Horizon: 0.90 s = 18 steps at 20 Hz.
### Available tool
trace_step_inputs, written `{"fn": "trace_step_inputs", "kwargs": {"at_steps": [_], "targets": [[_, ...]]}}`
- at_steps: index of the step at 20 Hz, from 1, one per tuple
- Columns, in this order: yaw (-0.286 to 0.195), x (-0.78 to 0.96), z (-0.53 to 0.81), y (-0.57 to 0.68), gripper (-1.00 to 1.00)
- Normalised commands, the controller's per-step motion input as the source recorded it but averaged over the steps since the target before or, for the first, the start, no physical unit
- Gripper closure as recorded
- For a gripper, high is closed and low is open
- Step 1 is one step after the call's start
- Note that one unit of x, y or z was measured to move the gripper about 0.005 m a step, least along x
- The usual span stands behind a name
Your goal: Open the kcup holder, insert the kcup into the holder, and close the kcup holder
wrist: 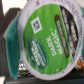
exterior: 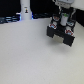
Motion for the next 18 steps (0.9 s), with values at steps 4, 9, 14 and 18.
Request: {"fn": "trace_step_inputs", "kwargs": {"at_steps": [4, 9, 14, 18], "targets": [[-0.007, 0.04, -0.09, -0.02, 1.0], [-0.009, 0.02, -0.03, -0.06, 1.0], [-0.01, -0.04, 0.01, -0.06, 1.0], [-0.036, -0.25, -0.05, -0.16, 1.0]]}}
